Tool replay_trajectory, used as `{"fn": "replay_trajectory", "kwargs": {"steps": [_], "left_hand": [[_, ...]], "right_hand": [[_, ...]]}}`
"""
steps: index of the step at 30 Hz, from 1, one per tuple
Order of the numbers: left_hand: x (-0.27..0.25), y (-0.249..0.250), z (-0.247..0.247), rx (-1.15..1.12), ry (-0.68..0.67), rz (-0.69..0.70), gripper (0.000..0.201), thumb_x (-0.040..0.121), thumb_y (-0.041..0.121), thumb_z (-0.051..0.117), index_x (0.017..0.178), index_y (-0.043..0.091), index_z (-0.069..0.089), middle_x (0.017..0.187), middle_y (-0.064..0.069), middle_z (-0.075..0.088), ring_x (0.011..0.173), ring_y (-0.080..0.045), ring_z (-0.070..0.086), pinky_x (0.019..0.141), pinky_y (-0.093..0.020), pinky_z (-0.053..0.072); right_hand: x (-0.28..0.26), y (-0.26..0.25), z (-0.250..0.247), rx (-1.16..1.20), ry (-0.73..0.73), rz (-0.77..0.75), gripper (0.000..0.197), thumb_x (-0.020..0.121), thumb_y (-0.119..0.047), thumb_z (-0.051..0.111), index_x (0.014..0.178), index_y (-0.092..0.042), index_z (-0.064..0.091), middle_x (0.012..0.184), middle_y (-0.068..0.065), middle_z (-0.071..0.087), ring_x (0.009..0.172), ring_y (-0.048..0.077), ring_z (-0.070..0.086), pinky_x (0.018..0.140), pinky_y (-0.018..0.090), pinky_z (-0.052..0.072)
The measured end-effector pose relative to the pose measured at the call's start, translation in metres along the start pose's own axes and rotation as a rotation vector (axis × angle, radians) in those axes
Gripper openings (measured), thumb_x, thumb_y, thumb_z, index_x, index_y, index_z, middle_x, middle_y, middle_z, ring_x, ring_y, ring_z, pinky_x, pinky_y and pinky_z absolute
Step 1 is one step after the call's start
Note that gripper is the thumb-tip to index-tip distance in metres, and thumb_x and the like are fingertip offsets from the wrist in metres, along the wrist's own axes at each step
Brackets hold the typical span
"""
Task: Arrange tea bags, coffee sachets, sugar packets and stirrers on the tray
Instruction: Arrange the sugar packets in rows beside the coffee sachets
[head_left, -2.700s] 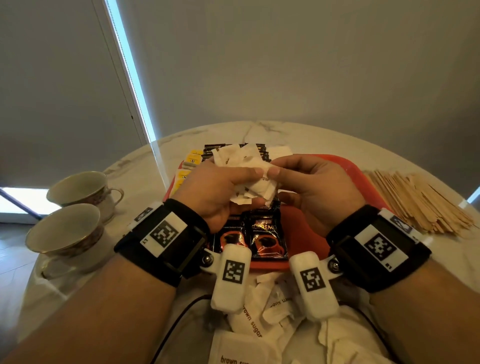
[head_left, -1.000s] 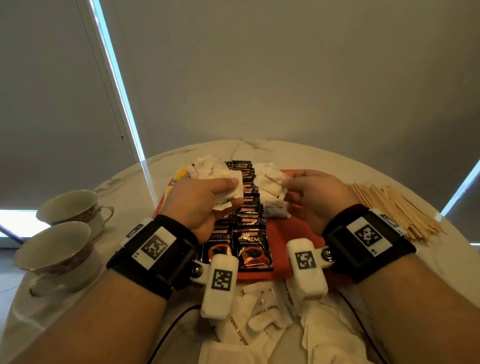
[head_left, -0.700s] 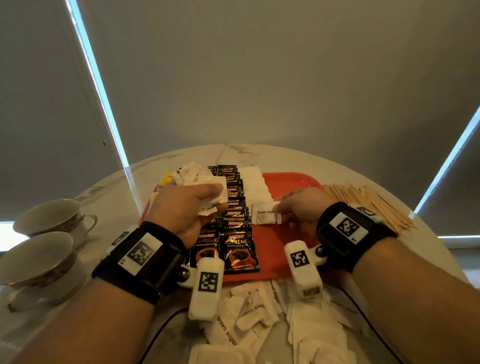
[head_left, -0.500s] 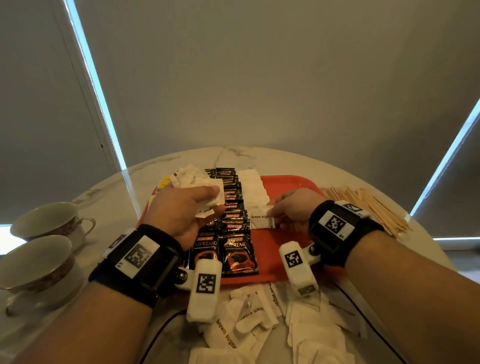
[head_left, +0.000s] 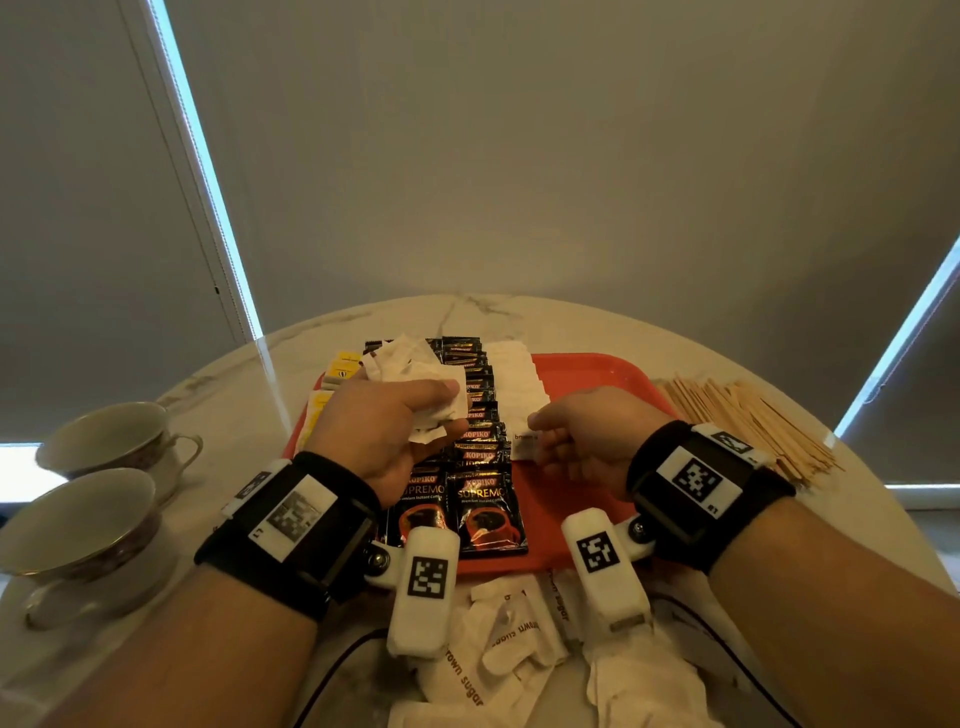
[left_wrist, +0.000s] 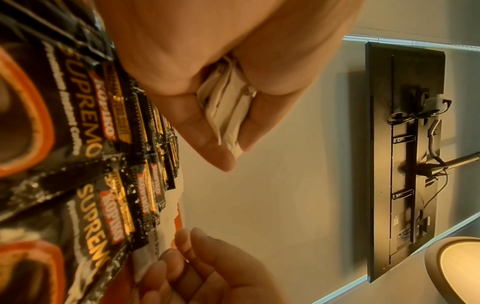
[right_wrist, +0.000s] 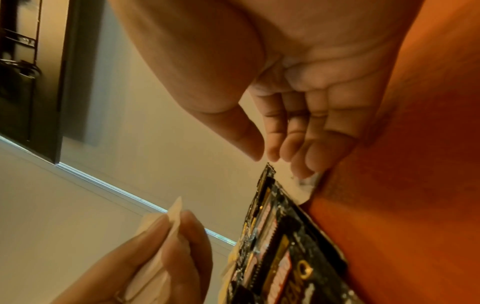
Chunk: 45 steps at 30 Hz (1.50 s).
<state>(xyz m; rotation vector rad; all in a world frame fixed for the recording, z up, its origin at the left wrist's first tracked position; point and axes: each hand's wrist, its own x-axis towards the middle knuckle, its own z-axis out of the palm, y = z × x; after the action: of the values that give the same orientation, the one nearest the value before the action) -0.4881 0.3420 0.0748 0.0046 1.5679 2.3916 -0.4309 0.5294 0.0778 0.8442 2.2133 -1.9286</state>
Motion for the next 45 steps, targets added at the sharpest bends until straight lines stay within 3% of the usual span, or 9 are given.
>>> {"fn": "replay_trajectory", "kwargs": {"steps": [3,14,18,22,27,32,35,41,45], "left_hand": [[0.0,0.001,-0.001,-0.003,0.0,0.002,0.049,0.086,-0.008,0.074,0.13,0.006,0.06,0.116,-0.02,0.073,0.098,-0.034,0.075,0.056,-0.03,0.06],[-0.006,0.0,0.003,-0.008,-0.003,-0.036,0.042,0.089,-0.006,0.07,0.128,0.005,0.058,0.119,-0.024,0.07,0.098,-0.035,0.074,0.054,-0.033,0.062],[-0.013,0.004,0.005,-0.01,-0.051,-0.097,0.017,0.094,-0.005,0.064,0.109,0.001,0.064,0.11,-0.023,0.074,0.092,-0.036,0.076,0.056,-0.036,0.063],[-0.015,0.004,0.005,0.029,-0.124,-0.03,0.028,0.09,0.001,0.073,0.117,0.005,0.069,0.102,-0.015,0.08,0.085,-0.027,0.079,0.056,-0.033,0.062],[-0.013,0.003,0.003,0.063,-0.128,0.026,0.03,0.088,0.007,0.077,0.117,0.006,0.07,0.102,-0.013,0.08,0.084,-0.026,0.078,0.056,-0.029,0.062],[-0.014,0.002,0.004,0.09,-0.152,0.025,0.033,0.084,-0.009,0.074,0.113,0.007,0.071,0.096,-0.01,0.081,0.078,-0.021,0.077,0.059,-0.027,0.062],[-0.013,0.002,0.003,0.129,-0.129,0.042,0.035,0.084,-0.01,0.073,0.114,0.007,0.07,0.095,-0.008,0.081,0.076,-0.019,0.077,0.055,-0.025,0.059],[-0.013,0.005,0.004,0.117,-0.05,0.022,0.014,0.092,0.013,0.076,0.105,0.011,0.07,0.094,-0.009,0.081,0.079,-0.023,0.079,0.055,-0.03,0.06],[-0.014,0.005,0.003,0.136,-0.032,0.019,0.014,0.09,0.015,0.078,0.102,0.011,0.072,0.087,-0.006,0.08,0.071,-0.021,0.076,0.052,-0.029,0.058]], "right_hand": [[0.001,-0.001,0.001,-0.003,-0.022,0.033,0.014,0.097,-0.009,0.063,0.106,0.001,0.066,0.057,0.004,0.058,0.061,0.019,0.059,0.064,0.032,0.052],[0.003,-0.007,0.0,-0.059,-0.056,0.04,0.021,0.101,-0.014,0.057,0.104,0.003,0.069,0.068,0.006,0.055,0.066,0.019,0.058,0.064,0.03,0.05],[-0.004,-0.013,0.009,0.132,-0.153,-0.099,0.022,0.1,-0.025,0.061,0.103,-0.005,0.068,0.068,0.003,0.056,0.064,0.017,0.057,0.061,0.03,0.047],[-0.007,-0.013,0.025,0.141,-0.278,-0.257,0.037,0.093,-0.044,0.067,0.109,-0.011,0.072,0.087,0.006,0.07,0.069,0.015,0.06,0.063,0.03,0.047],[-0.002,-0.008,0.027,0.334,-0.276,-0.321,0.012,0.097,-0.019,0.067,0.098,-0.007,0.065,0.082,0.006,0.07,0.064,0.013,0.064,0.057,0.025,0.054],[-0.001,-0.009,0.017,0.414,-0.281,-0.31,0.011,0.096,-0.017,0.067,0.101,-0.008,0.065,0.081,0.006,0.07,0.061,0.011,0.061,0.056,0.023,0.054],[-0.002,-0.004,0.015,0.331,-0.287,-0.35,0.013,0.091,-0.012,0.071,0.104,-0.009,0.069,0.089,0.005,0.075,0.07,0.014,0.066,0.06,0.026,0.054],[-0.005,-0.001,0.019,0.177,-0.265,-0.367,0.02,0.084,-0.005,0.077,0.104,-0.007,0.074,0.092,0.008,0.075,0.069,0.013,0.065,0.06,0.028,0.053],[-0.009,-0.01,0.017,0.12,-0.236,-0.371,0.017,0.087,-0.01,0.076,0.104,-0.007,0.073,0.089,0.008,0.076,0.07,0.014,0.067,0.062,0.029,0.055]]}}
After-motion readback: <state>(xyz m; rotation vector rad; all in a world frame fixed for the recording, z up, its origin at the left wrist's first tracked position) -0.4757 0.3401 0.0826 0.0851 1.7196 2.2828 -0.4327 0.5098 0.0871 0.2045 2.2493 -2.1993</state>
